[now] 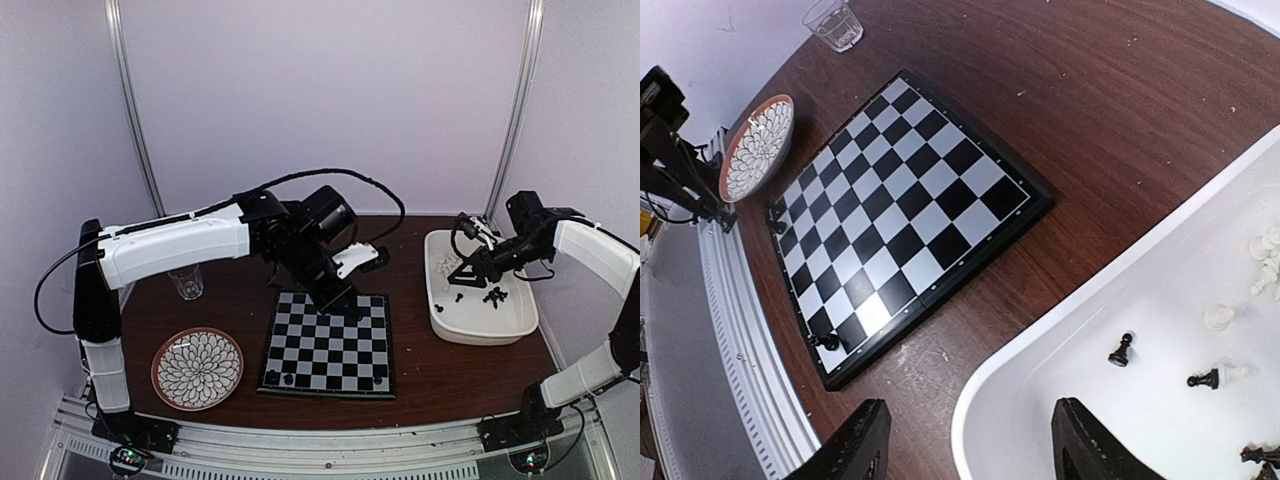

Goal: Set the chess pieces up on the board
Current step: Place the knight at b8.

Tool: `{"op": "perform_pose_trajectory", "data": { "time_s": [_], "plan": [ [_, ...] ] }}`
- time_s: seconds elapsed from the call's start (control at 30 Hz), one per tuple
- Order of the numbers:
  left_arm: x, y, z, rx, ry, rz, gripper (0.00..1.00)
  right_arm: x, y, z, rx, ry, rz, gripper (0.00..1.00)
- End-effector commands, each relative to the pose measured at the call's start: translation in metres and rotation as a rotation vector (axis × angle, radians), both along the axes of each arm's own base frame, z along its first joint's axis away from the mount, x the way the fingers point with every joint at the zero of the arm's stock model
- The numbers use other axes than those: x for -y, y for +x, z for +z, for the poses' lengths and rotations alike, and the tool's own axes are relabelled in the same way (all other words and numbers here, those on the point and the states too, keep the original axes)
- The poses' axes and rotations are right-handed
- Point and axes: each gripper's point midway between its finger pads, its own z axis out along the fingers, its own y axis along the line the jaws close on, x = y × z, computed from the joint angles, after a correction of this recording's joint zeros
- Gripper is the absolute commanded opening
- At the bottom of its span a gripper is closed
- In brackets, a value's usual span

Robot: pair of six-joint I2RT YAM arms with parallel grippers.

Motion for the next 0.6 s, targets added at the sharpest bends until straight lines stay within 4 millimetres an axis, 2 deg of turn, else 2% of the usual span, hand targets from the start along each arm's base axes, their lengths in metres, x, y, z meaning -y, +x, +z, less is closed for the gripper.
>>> {"op": "perform_pose_trajectory", "data": {
  "time_s": [0.0,0.23,0.57],
  "plan": [
    [-0.022,-0.023,-0.028,0.11,0.219,-0.171,0.0,0.008,0.016,0.003,0.098,-0.052,-0.016,0.59],
    [-0.001,-0.048,-0.05,0.112,0.272,-0.267,0.0,0.007,0.017,-0.007,0.067,-0.052,-0.006,0.58],
    [0.014,-0.059,-0.085,0.098,0.34,-0.315,0.0,0.006,0.014,-0.013,0.051,-0.053,0.013,0.58]
  ]
}}
